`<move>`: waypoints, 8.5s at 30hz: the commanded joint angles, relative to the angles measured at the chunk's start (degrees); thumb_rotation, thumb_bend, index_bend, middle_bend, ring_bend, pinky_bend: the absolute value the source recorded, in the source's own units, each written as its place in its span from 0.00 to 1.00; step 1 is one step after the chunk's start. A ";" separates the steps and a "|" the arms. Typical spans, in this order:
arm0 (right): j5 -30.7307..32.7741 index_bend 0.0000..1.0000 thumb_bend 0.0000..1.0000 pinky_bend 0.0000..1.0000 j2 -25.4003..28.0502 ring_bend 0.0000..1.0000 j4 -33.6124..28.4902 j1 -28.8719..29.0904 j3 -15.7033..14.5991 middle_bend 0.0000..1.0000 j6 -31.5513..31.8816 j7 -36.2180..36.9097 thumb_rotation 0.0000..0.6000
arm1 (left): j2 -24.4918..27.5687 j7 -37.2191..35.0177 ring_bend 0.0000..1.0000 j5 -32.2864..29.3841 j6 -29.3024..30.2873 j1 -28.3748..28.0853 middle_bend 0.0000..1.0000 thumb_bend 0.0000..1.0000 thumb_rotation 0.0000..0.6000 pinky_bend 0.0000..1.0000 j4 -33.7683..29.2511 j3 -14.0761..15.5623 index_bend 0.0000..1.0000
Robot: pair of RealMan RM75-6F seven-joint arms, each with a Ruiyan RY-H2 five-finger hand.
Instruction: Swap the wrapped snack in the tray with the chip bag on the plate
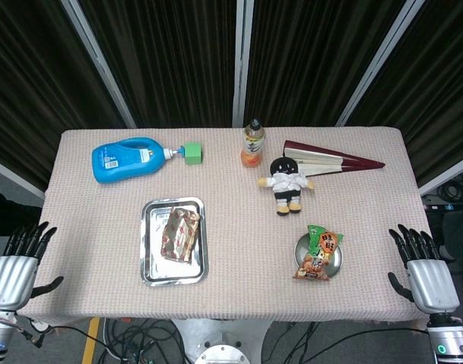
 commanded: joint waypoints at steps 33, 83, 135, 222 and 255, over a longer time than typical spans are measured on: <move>1.83 0.00 0.22 0.00 2.48 0.00 -2.90 0.63 2.87 0.00 0.01 0.43 1.00 | -13.92 -6.55 0.00 12.15 -27.43 -29.34 0.03 0.12 1.00 0.04 14.18 -3.14 0.08; 4.78 0.00 0.26 0.00 1.71 0.00 0.26 0.92 3.31 0.00 -2.66 4.42 1.00 | -26.01 -10.06 0.35 13.13 -23.28 -40.82 0.45 0.45 1.00 0.43 32.44 1.90 0.49; 3.09 0.00 0.26 0.00 2.22 0.00 2.66 3.18 2.86 0.00 -6.69 7.23 1.00 | -32.88 -17.16 0.09 7.82 -13.05 -46.78 0.11 0.22 1.00 0.19 51.29 -0.97 0.08; 14.27 0.02 0.00 0.00 -18.68 0.00 -5.80 44.15 12.92 0.13 -39.53 -18.46 1.00 | -10.16 -15.48 0.07 -5.76 0.22 -4.40 0.15 0.14 1.00 0.15 25.25 -2.51 0.09; 27.08 0.00 0.00 0.00 -32.62 0.00 31.57 62.23 7.70 0.00 -51.60 -22.34 1.00 | -8.03 -14.15 0.07 -0.14 0.93 -4.29 0.15 0.14 1.00 0.15 21.33 -0.89 0.09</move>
